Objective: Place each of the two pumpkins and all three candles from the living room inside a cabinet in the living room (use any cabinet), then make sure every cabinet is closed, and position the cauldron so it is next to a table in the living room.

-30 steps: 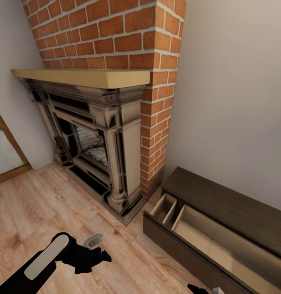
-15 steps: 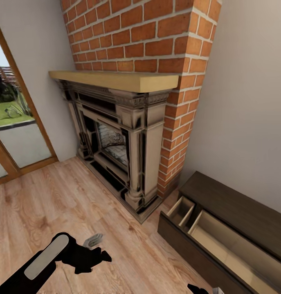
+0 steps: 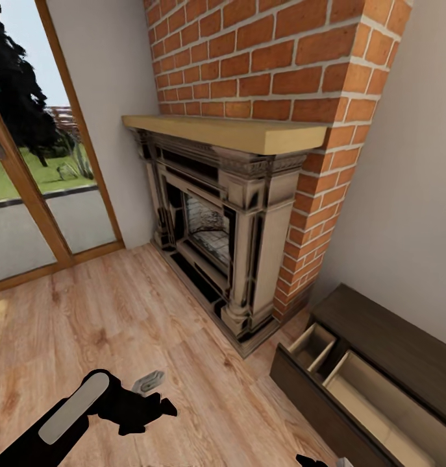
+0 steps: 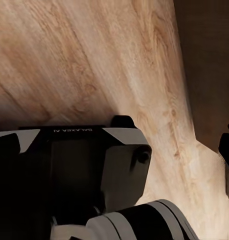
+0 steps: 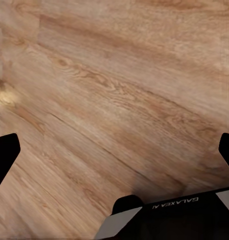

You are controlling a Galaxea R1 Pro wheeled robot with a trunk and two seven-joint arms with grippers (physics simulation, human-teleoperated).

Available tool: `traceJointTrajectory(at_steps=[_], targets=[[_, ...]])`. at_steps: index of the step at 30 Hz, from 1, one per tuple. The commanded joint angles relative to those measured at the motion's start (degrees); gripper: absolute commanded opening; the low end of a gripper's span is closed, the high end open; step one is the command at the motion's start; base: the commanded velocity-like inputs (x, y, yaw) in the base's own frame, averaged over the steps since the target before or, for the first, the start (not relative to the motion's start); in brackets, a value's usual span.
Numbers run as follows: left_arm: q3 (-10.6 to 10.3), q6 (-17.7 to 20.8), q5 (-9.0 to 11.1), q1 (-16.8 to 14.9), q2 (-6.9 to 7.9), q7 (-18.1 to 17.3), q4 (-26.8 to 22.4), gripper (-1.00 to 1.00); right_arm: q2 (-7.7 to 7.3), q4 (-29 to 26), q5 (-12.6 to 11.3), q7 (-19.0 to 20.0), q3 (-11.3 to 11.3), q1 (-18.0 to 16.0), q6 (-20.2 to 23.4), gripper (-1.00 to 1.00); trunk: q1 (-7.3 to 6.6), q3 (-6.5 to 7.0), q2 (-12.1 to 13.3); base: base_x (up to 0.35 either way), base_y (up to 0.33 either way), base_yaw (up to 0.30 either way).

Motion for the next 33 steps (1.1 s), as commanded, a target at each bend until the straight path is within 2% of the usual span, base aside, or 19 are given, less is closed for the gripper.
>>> traceJointTrajectory(at_steps=[1,5,33], targets=[[-0.16,-0.06,0.57,-0.08,0.04,0.59,-0.04,1.0,-0.05,-0.04,-0.55,0.13,0.24,-0.02,0.28,1.0,-0.22,0.13,0.38,0.0,0.0,0.29],[-0.17,-0.06,0.58,-0.08,0.04,0.59,-0.02,1.0,-0.05,-0.04,-0.55,0.12,0.27,-0.02,-0.07,1.0,-1.1,0.85,1.98,0.0,0.0,0.29],[-0.45,-0.13,0.56,-0.09,-0.04,0.58,0.62,1.0,-0.02,-0.04,-0.55,-0.05,0.71,-0.02,-0.96,1.0,-1.1,0.85,1.98,0.0,0.0,0.29]])
